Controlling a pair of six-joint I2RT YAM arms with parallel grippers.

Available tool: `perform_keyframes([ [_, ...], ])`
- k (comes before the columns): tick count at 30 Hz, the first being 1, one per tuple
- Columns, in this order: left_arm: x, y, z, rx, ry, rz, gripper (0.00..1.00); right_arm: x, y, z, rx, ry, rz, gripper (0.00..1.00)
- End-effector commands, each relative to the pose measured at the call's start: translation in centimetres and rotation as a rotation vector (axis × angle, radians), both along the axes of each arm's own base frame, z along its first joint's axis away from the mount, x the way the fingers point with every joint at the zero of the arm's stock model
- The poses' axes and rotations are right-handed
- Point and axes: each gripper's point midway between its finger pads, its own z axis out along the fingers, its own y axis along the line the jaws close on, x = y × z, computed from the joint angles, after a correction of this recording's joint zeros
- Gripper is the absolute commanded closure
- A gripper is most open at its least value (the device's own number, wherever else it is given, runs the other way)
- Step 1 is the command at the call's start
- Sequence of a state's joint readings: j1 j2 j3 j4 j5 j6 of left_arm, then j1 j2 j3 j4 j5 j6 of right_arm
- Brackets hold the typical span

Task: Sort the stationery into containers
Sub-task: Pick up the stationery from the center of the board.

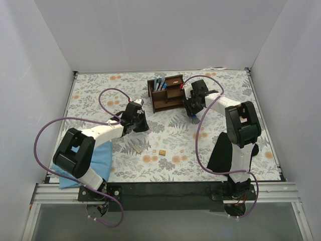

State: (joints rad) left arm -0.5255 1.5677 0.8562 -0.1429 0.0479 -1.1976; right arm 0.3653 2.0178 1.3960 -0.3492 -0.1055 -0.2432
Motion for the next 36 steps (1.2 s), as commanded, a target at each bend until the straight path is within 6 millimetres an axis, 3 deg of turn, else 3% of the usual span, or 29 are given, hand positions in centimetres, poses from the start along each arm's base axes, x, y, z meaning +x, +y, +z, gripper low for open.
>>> perform_keyframes([
  [1,0.9,-0.1,0.5,-0.001,-0.028,0.001,1.0,-2.9,-0.8,-0.9,-0.045,0.067,0.037,0.52],
  [8,1.3,-0.7,0.3,-0.016,-0.016,-0.011,1.0,-3.7,-1.5,0.3,-0.054,0.046,0.015,0.49],
  [14,1.5,-0.9,0.1,-0.015,-0.013,-0.014,1.0,-3.5,-1.3,0.3,-0.047,0.044,0.02,0.52],
  [23,1.2,-0.6,0.0,-0.01,-0.012,-0.012,1.0,-1.8,-0.3,0.6,-0.018,0.026,0.014,0.53],
  [26,1.2,-0.5,0.0,-0.004,-0.016,-0.011,1.0,-1.7,-0.4,1.5,-0.014,0.007,0.009,0.87],
  [27,1.3,-0.4,0.2,-0.001,-0.025,-0.007,1.0,-1.8,-0.3,2.1,-0.009,-0.003,0.011,0.98],
  [30,1.6,0.0,0.9,0.015,-0.05,-0.006,1.0,-2.0,-0.2,6.2,0.038,-0.074,0.023,0.99],
  [33,2.1,0.2,2.1,0.028,-0.084,-0.025,1.0,-2.6,1.0,11.6,0.13,-0.134,0.069,0.99],
  [36,2.7,0.4,3.1,0.05,-0.115,-0.03,1.0,-2.7,2.9,18.2,0.259,-0.258,0.145,0.99],
])
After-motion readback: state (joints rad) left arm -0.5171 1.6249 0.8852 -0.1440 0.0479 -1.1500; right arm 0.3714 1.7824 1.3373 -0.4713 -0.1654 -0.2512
